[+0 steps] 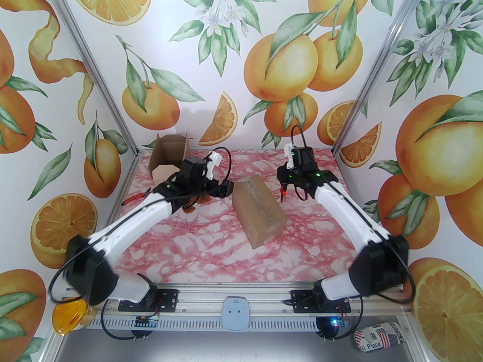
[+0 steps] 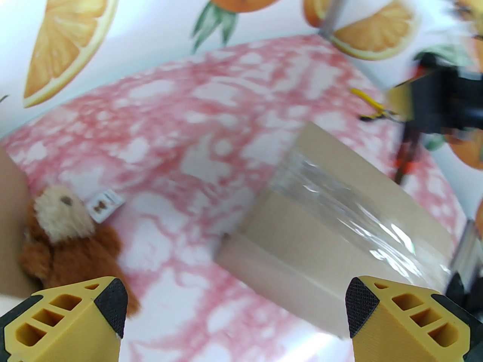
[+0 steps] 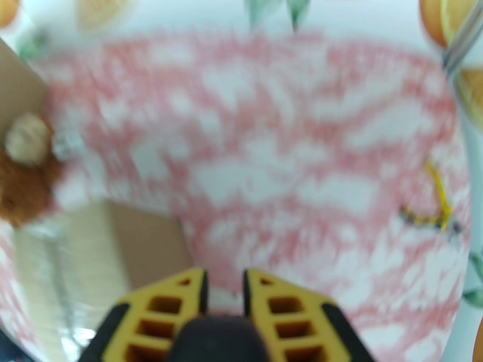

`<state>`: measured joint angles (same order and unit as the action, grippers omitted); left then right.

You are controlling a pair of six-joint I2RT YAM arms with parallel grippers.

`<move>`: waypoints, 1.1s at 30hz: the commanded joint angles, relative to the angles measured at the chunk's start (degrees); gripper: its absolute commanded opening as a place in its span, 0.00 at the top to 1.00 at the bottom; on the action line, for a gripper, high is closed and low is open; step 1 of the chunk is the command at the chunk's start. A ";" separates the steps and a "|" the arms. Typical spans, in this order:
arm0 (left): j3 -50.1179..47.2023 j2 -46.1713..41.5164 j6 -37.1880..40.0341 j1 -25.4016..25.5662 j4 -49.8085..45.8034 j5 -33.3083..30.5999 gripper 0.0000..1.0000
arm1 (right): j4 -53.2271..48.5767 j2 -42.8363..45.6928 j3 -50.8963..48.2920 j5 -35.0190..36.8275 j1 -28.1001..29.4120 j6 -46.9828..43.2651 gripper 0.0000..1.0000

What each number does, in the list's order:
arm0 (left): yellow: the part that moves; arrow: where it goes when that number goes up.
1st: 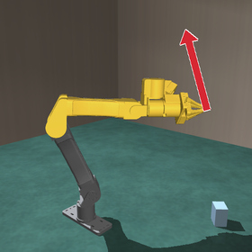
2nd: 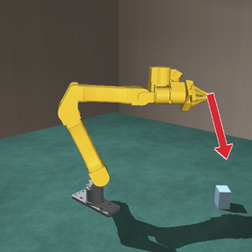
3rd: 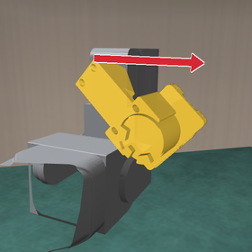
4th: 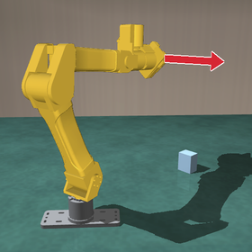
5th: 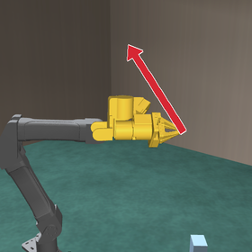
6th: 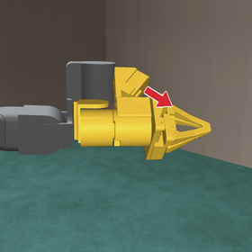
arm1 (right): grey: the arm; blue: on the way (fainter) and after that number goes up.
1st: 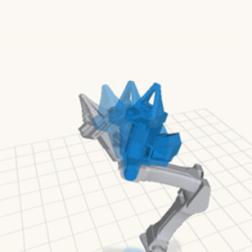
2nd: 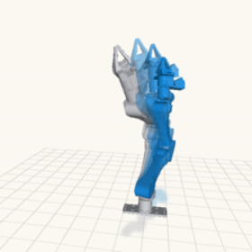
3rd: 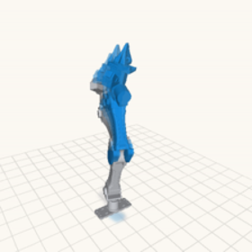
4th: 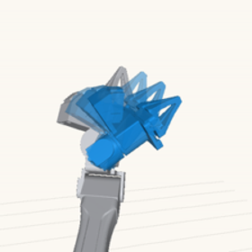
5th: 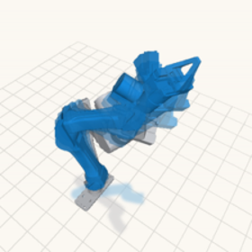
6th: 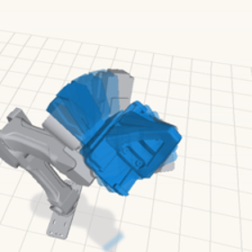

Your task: Unpack the express box

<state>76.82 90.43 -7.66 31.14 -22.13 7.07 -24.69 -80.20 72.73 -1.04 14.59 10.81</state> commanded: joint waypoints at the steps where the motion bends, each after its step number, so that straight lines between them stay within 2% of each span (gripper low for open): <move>1: 8.80 5.98 4.78 -0.80 -4.02 7.27 0.00 | 16.05 2.85 -2.23 -5.45 0.09 -0.85 0.83; 3: 12.62 9.32 6.85 -1.24 -5.39 13.38 0.00 | 17.46 2.82 -2.08 -7.86 0.09 -0.88 0.83; 5: 14.64 11.25 7.31 -1.34 -6.43 14.26 0.00 | 18.43 2.50 -1.61 -10.21 0.17 -0.78 0.84; 6: 20.70 16.62 8.80 -2.21 -9.78 18.84 0.07 | 20.64 1.57 -0.42 -15.24 0.73 -0.48 0.84; 8: 24.69 20.09 10.95 -2.96 -12.22 22.87 0.17 | 26.25 0.98 -1.25 -18.44 1.79 0.99 0.84; 12: 27.51 23.60 12.04 -3.94 -14.40 27.21 0.23 | 35.04 -0.75 -3.93 -20.68 4.02 1.98 0.85; 15: 28.58 25.69 12.21 -5.29 -15.61 31.93 0.30 | 40.21 -2.60 -5.66 -20.24 5.56 2.12 0.87; 20: 28.12 26.32 10.87 -7.48 -14.79 39.09 0.30 | 44.34 -4.41 -7.68 -18.06 7.09 1.63 0.88; 29: 28.24 28.55 12.53 -7.49 -17.37 43.89 0.31 | 46.92 -5.22 -9.99 -15.98 8.90 0.46 0.88; 33: 28.34 29.92 13.00 -7.45 -18.33 45.04 0.35 | 47.44 -5.86 -10.35 -14.91 9.53 -0.51 0.89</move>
<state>103.31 118.76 3.62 23.66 -38.72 49.04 18.35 -85.43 63.20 -17.78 23.62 11.73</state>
